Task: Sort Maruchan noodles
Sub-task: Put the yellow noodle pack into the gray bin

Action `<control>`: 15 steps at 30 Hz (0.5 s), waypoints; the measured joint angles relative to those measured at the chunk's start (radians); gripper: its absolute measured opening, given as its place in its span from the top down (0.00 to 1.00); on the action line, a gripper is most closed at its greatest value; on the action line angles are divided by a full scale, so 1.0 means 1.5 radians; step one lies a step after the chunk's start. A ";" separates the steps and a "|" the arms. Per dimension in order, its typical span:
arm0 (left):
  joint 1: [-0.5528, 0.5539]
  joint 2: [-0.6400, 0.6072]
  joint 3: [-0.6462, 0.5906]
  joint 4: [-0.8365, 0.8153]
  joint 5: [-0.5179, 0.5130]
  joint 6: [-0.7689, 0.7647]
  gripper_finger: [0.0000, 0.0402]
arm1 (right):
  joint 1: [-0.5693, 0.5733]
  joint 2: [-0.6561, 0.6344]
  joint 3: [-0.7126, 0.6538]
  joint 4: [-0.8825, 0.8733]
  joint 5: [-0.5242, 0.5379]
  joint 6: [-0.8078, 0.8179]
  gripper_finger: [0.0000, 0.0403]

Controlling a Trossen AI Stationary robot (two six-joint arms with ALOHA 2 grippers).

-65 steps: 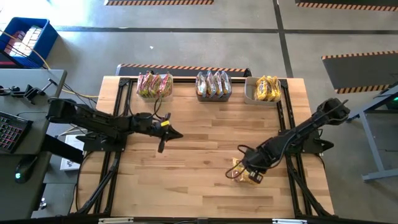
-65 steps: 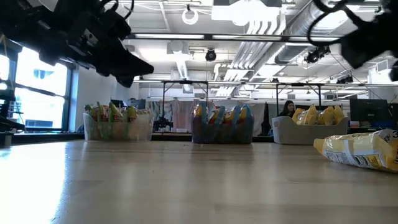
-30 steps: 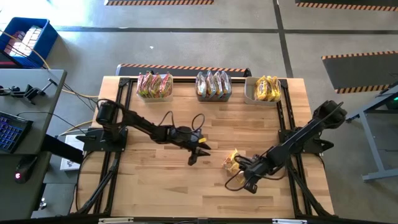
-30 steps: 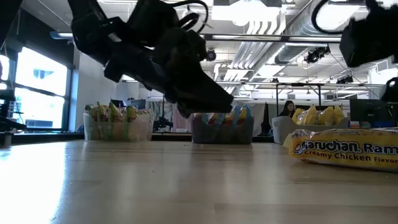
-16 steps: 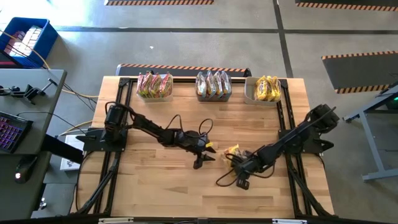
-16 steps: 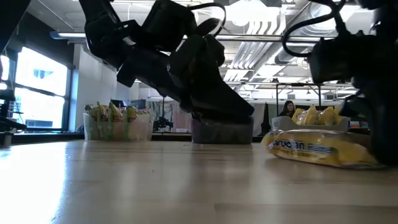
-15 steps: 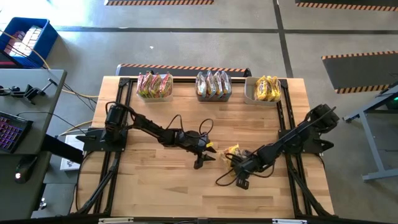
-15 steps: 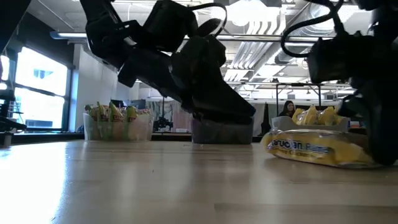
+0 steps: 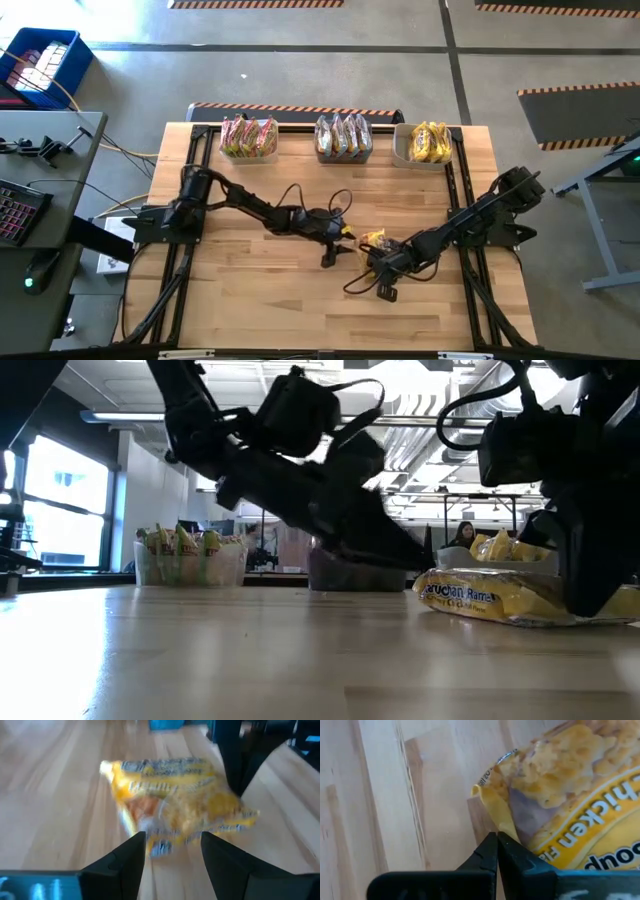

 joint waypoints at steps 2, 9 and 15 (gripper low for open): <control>0.000 0.023 0.020 0.016 0.000 0.020 0.54 | 0.000 0.000 0.000 0.002 -0.001 -0.006 1.00; 0.000 0.060 0.051 0.002 0.073 0.042 0.57 | 0.000 0.000 0.000 0.009 -0.001 -0.022 1.00; -0.001 0.074 0.055 0.002 0.077 0.058 0.66 | -0.001 0.000 0.000 0.015 0.001 -0.024 1.00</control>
